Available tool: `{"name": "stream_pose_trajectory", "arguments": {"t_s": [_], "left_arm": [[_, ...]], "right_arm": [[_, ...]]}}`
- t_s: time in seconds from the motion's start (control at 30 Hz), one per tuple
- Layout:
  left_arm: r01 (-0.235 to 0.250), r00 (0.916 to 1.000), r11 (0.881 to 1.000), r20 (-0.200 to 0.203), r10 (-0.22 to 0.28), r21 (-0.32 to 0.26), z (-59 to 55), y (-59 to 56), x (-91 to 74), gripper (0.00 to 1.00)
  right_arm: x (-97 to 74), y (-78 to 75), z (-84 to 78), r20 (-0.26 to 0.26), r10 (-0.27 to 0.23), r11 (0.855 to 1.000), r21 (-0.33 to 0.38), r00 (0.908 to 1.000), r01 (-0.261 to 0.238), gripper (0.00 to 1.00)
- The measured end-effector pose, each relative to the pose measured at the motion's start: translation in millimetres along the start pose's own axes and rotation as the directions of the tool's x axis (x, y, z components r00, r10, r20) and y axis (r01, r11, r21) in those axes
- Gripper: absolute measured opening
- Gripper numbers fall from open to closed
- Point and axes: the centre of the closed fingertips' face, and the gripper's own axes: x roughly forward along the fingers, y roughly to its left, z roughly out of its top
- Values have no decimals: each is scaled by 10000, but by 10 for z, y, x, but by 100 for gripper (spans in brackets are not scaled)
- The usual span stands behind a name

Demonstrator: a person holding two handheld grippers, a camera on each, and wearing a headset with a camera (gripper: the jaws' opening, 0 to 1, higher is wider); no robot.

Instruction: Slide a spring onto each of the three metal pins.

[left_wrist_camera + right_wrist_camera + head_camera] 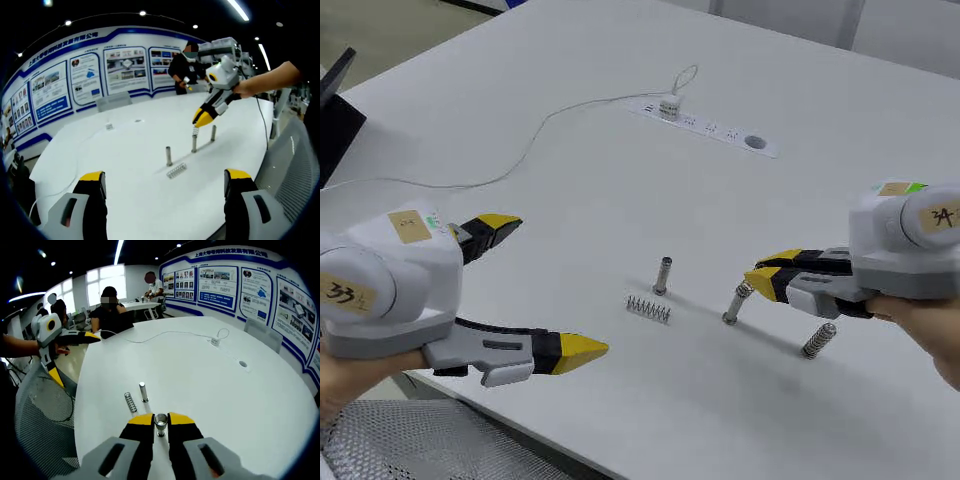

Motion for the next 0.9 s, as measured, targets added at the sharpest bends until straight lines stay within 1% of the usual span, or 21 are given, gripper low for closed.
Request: {"name": "stream_pose_trajectory", "arguments": {"t_s": [0.07,0.1,0.13,0.2,0.23,0.37,0.43,0.7,0.9], "left_arm": [[33,10000,10000,-50,-33,74,-8,-10,2,100],[49,10000,9999,-70,-49,87,-12,-13,2,100],[55,9999,10000,-91,-55,81,-16,-14,4,100],[48,9999,10000,-148,-47,71,-28,-11,3,100],[52,9999,10000,-157,-51,60,-30,-12,2,100],[26,9998,10000,-198,-25,32,-40,-6,1,100],[3,9997,10000,-255,-2,61,-51,-1,1,100],[32,9993,10000,-367,-29,82,-72,-7,6,100],[116,9988,9999,-481,-109,128,-90,-27,12,100]], "right_arm": [[36,7,-40,-217,22,9999,-120,9998,-25,11],[54,6,-40,-204,5,9998,-190,9998,-9,11],[69,13,-68,-365,53,9998,-189,9993,-60,11],[101,14,-73,-357,13,9997,-242,9994,-22,11],[114,16,-86,-458,26,9998,-210,9989,-36,11],[197,17,-159,-794,81,9987,-489,9968,-120,11],[212,32,-185,-939,100,9981,-591,9955,-156,11],[295,49,-300,-1317,174,9970,-722,9911,-271,11],[343,51,-349,-1531,253,9968,-707,9879,-364,11]]}}
